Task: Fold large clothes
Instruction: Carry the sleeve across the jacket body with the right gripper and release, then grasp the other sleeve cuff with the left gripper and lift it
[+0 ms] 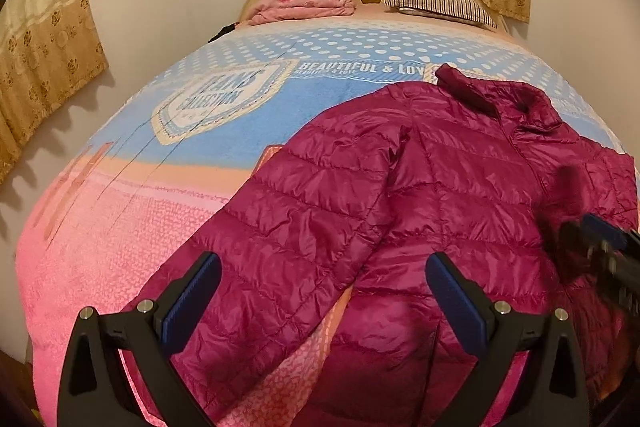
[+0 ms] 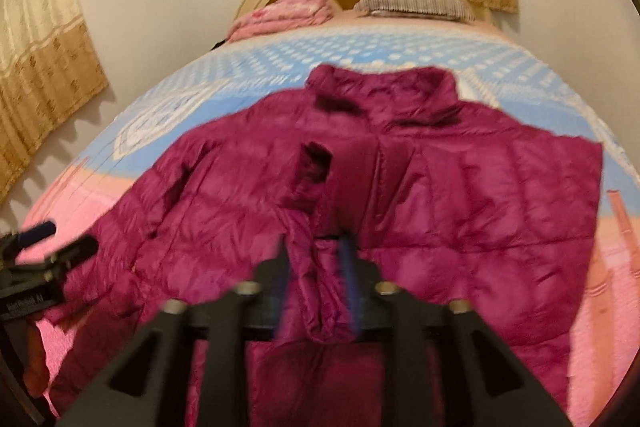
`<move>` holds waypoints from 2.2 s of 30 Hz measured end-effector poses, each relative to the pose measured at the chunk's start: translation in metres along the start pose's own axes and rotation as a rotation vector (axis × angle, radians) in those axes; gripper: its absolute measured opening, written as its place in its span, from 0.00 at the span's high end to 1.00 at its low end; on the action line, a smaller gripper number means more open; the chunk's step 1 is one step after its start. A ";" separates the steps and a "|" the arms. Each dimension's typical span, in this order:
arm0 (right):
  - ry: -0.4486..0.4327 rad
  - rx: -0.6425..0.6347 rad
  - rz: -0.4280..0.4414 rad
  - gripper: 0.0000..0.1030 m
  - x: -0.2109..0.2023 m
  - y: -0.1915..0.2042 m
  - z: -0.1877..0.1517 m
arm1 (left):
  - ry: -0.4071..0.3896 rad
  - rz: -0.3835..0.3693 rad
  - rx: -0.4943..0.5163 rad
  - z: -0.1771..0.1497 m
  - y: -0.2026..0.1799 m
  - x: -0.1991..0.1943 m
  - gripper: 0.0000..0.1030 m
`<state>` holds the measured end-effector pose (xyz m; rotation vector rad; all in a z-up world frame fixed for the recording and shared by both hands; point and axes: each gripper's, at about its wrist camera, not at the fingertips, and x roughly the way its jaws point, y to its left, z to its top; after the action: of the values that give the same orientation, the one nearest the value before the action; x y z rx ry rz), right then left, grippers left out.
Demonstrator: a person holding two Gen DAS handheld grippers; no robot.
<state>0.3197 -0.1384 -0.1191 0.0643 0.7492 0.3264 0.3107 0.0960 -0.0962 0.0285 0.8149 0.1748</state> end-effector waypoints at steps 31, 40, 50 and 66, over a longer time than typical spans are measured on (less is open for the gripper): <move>-0.120 0.229 -0.209 0.05 -0.065 -0.107 -0.073 | 0.141 -0.368 0.137 0.035 -0.202 0.059 0.70; -0.110 0.275 -0.175 0.01 -0.064 -0.115 -0.078 | 0.044 -0.374 0.148 0.017 -0.176 0.017 0.90; -0.102 0.324 -0.149 0.01 -0.064 -0.123 -0.081 | 0.018 -0.328 0.162 -0.017 -0.137 -0.015 0.91; -0.097 0.368 -0.137 0.01 -0.065 -0.133 -0.084 | 0.055 -0.261 0.054 -0.025 -0.096 -0.005 0.90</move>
<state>0.2539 -0.2898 -0.1602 0.3718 0.7063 0.0518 0.3032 -0.0008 -0.1188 -0.0321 0.8704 -0.0931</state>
